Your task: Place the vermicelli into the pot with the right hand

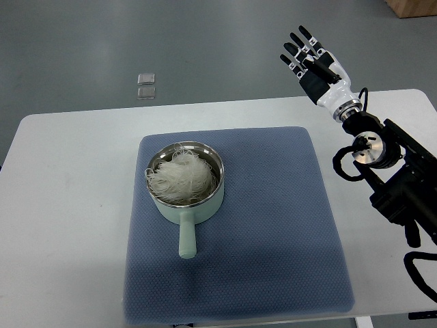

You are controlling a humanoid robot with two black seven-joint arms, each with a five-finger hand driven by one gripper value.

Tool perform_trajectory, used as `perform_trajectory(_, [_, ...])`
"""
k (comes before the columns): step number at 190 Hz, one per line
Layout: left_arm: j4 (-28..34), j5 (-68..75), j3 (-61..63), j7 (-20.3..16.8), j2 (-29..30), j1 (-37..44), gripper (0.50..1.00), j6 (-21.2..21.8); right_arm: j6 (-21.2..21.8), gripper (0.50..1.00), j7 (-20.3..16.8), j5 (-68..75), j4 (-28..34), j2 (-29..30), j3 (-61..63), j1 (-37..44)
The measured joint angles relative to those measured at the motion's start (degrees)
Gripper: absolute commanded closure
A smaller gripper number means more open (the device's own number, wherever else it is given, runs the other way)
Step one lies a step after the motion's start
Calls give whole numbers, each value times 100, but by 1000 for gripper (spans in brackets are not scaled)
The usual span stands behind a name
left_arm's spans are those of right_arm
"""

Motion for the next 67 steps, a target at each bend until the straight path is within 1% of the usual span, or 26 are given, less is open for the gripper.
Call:
perform_trajectory(22, [-5, -1, -3, 0, 0, -2, 500, 0, 17, 570, 212, 415, -100, 91, 36, -103])
perform_trajectory(67, [-13, -4, 5, 0, 0, -2, 500, 0, -39, 570, 251, 491, -124, 114, 38, -153])
